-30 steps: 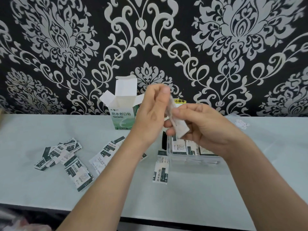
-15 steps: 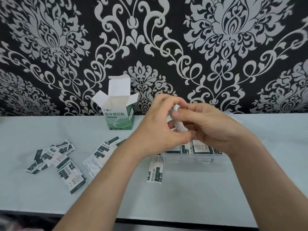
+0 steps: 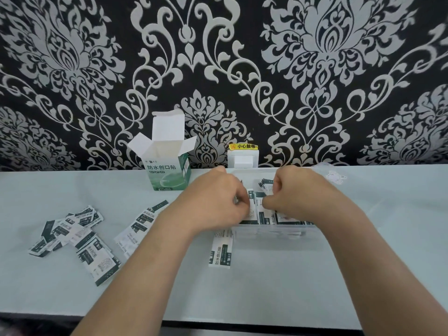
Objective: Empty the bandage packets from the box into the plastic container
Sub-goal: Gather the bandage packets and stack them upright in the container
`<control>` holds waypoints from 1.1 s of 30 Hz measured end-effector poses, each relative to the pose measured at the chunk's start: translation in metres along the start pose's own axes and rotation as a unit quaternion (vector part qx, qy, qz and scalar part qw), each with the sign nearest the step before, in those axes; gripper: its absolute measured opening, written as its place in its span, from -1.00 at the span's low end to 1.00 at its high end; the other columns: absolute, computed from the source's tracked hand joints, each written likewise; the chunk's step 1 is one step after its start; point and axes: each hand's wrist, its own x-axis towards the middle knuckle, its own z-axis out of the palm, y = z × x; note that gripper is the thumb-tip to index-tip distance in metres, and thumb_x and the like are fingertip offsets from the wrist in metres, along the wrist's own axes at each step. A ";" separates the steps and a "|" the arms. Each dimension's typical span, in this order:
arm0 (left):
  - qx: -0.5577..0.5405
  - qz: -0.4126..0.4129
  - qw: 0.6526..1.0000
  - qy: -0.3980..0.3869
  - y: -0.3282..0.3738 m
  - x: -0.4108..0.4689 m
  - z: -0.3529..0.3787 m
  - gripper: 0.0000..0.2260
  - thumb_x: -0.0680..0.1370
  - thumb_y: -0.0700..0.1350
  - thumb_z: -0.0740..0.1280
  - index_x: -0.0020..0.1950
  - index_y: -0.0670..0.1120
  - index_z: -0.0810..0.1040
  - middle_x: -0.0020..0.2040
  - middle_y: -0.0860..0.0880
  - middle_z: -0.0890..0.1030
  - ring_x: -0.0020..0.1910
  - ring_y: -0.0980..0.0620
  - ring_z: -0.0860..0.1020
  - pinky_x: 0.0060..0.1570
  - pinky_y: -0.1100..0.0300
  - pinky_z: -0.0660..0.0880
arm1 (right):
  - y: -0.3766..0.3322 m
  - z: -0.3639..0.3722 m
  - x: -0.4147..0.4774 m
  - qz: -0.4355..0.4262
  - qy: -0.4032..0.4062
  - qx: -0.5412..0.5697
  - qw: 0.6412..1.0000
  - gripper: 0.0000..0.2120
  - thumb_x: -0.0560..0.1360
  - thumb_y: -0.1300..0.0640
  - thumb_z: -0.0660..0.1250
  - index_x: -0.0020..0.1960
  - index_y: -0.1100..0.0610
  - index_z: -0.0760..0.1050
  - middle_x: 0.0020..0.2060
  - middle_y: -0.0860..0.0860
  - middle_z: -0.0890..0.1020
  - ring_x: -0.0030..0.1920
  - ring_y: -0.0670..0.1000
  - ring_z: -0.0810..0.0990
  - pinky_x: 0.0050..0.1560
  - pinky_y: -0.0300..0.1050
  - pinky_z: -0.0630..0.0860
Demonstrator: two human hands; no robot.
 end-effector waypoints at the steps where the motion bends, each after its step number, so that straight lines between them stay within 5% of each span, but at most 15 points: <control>1: 0.003 -0.001 1.000 -0.004 0.001 0.001 0.002 -0.79 0.37 0.06 0.22 -0.15 0.22 0.64 -0.08 0.07 0.54 -0.04 0.12 0.44 -0.01 0.15 0.50 | 0.000 0.003 0.001 0.003 0.005 -0.014 1.000 -0.79 0.38 -0.01 0.36 -0.12 0.08 0.40 -0.19 0.00 0.59 -0.11 0.06 0.58 -0.21 -0.13 0.46; 8: 0.021 0.008 0.999 -0.028 -0.005 0.009 0.012 -0.69 0.33 0.06 0.12 -0.16 0.17 0.66 -0.04 0.07 0.59 -0.08 0.18 0.35 -0.07 0.14 0.51 | -0.008 0.016 0.004 0.014 0.035 -0.089 0.995 -0.69 0.40 -0.02 0.37 -0.29 0.06 0.25 -0.33 -0.03 0.40 -0.16 0.08 0.47 -0.22 -0.14 0.36; 12: 0.024 0.006 0.999 -0.045 -0.006 0.011 0.013 -0.67 0.31 0.07 0.12 -0.17 0.15 0.66 -0.02 0.06 0.57 -0.06 0.19 0.33 -0.03 0.11 0.51 | -0.011 0.023 0.009 -0.001 0.029 -0.097 0.995 -0.65 0.39 -0.08 0.40 -0.20 0.10 0.27 -0.32 -0.02 0.36 -0.15 0.07 0.42 -0.19 -0.12 0.35; 24: 0.011 0.011 0.999 -0.043 -0.008 0.010 0.012 -0.71 0.37 -0.02 0.17 -0.13 0.13 0.68 -0.02 0.07 0.61 -0.05 0.18 0.29 0.00 0.15 0.51 | 0.011 0.022 0.025 0.014 0.081 -0.044 0.996 -0.88 0.48 0.17 0.27 -0.02 0.10 0.55 -0.13 0.04 0.62 -0.11 0.10 0.59 -0.11 -0.04 0.58; 29: -0.003 0.075 0.997 0.001 0.003 0.008 0.008 -0.73 0.45 -0.15 0.24 -0.11 0.12 0.72 -0.03 0.26 0.64 -0.05 0.16 0.27 0.00 0.27 0.36 | 0.016 0.015 0.021 -0.012 0.028 -0.005 1.000 -0.81 0.46 0.23 0.30 -0.25 0.01 0.61 -0.18 -0.01 0.67 -0.10 0.05 0.62 -0.05 -0.04 0.61; 33: -0.029 0.080 0.995 -0.048 0.014 0.010 0.010 -0.66 0.48 -0.21 0.23 -0.17 0.16 0.71 0.04 0.36 0.59 0.04 0.15 0.30 0.12 0.17 0.19 | 0.016 0.009 0.016 -0.026 0.006 -0.003 1.000 -0.77 0.45 0.27 0.30 -0.24 -0.01 0.62 -0.17 -0.01 0.66 -0.13 0.03 0.61 -0.04 -0.06 0.60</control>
